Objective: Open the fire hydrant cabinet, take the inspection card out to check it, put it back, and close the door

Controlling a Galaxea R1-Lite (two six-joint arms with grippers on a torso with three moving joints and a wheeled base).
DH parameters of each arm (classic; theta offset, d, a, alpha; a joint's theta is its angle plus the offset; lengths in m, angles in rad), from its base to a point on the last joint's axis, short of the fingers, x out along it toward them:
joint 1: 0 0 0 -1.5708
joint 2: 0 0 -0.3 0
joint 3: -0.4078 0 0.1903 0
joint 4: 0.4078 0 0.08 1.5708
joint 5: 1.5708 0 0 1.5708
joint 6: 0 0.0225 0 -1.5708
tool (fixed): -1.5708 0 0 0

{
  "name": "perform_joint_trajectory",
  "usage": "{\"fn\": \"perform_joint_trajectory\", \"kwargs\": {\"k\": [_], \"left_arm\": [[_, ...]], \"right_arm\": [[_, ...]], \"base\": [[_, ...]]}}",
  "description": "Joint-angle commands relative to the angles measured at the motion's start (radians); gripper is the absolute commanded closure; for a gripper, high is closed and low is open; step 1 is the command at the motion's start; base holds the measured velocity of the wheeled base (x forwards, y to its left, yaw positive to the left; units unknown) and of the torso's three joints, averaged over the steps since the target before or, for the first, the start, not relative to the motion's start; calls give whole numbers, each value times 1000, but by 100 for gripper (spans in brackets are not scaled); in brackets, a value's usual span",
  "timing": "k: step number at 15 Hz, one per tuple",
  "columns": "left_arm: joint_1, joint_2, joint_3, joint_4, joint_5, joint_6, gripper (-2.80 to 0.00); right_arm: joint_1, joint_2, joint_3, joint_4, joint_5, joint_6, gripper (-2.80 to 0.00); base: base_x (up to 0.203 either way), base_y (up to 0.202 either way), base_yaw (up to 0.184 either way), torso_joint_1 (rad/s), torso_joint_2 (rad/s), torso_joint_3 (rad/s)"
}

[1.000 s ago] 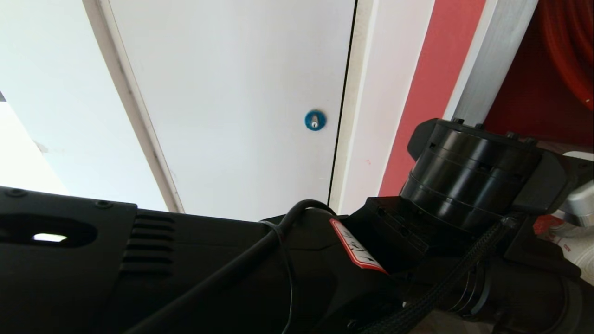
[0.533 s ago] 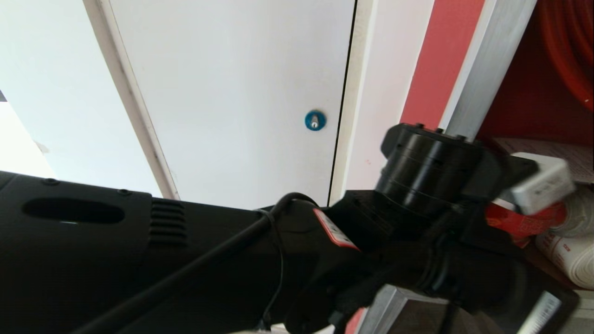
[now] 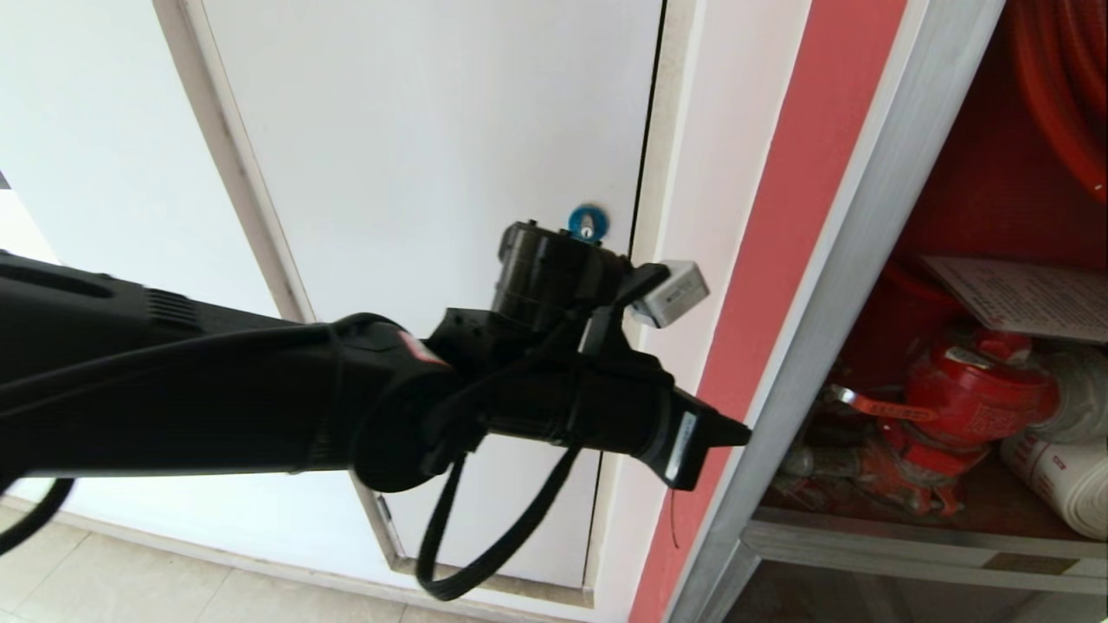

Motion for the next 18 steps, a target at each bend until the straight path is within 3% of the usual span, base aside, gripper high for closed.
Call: {"fn": "perform_joint_trajectory", "kwargs": {"k": [1,3,7,11,15,18], "left_arm": [[40,-184,142,-1,-3,0,0],[88,-301,295,-1,-3,7,0],[335,-484,535,-2,0,132,0],[498,-723,646,-1,5,178,0],[763,-974,727,0,9,194,0],[852,-1174,776,34,8,182,0]], "right_arm": [[0,0,0,-1,0,0,0],[0,0,0,-1,0,0,0],[0,0,0,1,0,1,0],[0,0,0,-1,0,0,0],[0,0,0,-1,0,3,0],[0,0,0,-1,0,0,0]], "base": [[0,0,0,0,0,0],[0,0,0,0,0,0],[0,0,0,0,0,0],[0,0,0,0,0,0],[0,0,0,0,0,0],[0,0,0,0,0,0]]}}
